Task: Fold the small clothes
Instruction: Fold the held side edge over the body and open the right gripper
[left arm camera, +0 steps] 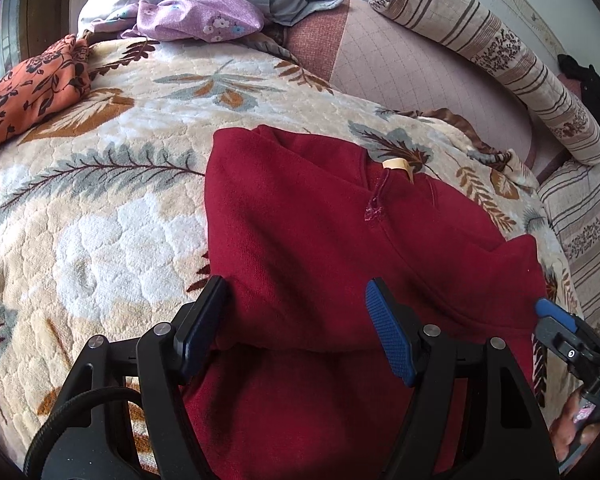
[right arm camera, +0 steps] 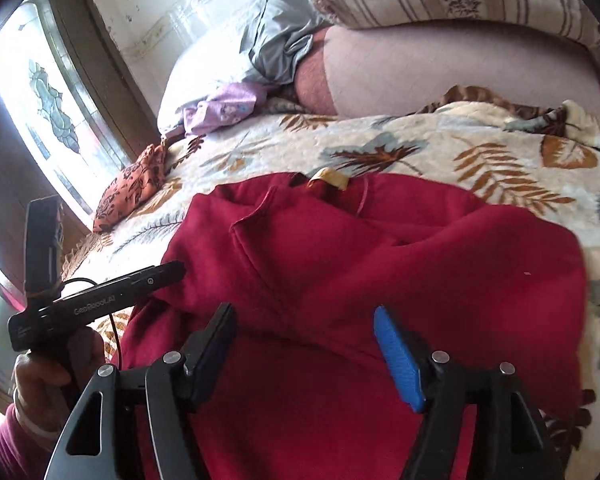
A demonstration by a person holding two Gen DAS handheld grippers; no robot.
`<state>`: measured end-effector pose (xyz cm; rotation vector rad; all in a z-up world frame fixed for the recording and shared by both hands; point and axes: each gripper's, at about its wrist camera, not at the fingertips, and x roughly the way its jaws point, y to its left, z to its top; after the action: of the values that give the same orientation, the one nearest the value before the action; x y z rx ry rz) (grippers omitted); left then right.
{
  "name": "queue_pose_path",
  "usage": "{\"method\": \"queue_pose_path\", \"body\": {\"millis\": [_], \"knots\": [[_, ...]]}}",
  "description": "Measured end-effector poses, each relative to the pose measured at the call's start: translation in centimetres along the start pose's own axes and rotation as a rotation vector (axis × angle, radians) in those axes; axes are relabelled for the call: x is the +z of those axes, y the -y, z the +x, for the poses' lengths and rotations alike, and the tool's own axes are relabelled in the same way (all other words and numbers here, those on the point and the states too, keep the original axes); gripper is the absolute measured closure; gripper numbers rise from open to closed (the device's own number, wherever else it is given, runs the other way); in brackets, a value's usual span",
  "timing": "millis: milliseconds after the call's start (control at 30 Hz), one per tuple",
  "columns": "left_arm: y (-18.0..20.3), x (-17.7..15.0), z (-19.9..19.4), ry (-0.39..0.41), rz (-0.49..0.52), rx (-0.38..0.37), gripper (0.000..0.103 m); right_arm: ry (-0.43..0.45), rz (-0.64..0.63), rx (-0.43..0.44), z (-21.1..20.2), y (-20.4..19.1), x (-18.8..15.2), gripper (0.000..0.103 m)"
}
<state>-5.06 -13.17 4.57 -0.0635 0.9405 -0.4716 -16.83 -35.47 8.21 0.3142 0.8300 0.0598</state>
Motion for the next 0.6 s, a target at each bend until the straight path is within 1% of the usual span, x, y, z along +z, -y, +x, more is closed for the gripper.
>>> {"method": "queue_pose_path", "body": {"millis": [67, 100, 167, 233, 300, 400, 467, 567, 600], "knots": [[0.6, 0.3, -0.8, 0.033, 0.002, -0.021, 0.032, 0.030, 0.008, -0.048, -2.1, 1.4, -0.7, 0.033], [0.9, 0.4, -1.1, 0.040, 0.004, -0.019, 0.032, 0.042, 0.012, -0.074, -3.0, 2.1, -1.1, 0.033], [1.8, 0.6, -1.4, 0.057, 0.029, 0.003, 0.032, 0.077, 0.029, -0.136, -4.8, 3.9, -1.9, 0.027], [2.9, 1.0, -0.8, 0.053, 0.073, 0.031, 0.032, 0.120, 0.074, -0.177, -6.3, 6.0, -2.7, 0.023], [4.1, 1.6, 0.4, 0.033, 0.107, 0.042, 0.032, 0.154, 0.156, -0.187, -7.3, 8.3, -3.3, 0.023], [5.5, 2.6, 2.6, 0.001, 0.139, 0.047, 0.032, 0.182, 0.289, -0.158, -7.8, 11.2, -3.9, 0.023], [5.9, 3.1, 4.4, -0.039, 0.132, 0.050, 0.032, 0.201, 0.338, -0.146, -8.0, 12.4, -4.1, 0.023], [6.3, 3.5, 6.6, -0.087, 0.093, 0.018, 0.032, 0.206, 0.365, -0.148, -7.9, 13.4, -4.2, 0.023], [6.4, 3.6, 7.1, -0.093, 0.083, 0.008, 0.041, 0.208, 0.368, -0.147, -7.9, 13.6, -4.2, 0.023]]}}
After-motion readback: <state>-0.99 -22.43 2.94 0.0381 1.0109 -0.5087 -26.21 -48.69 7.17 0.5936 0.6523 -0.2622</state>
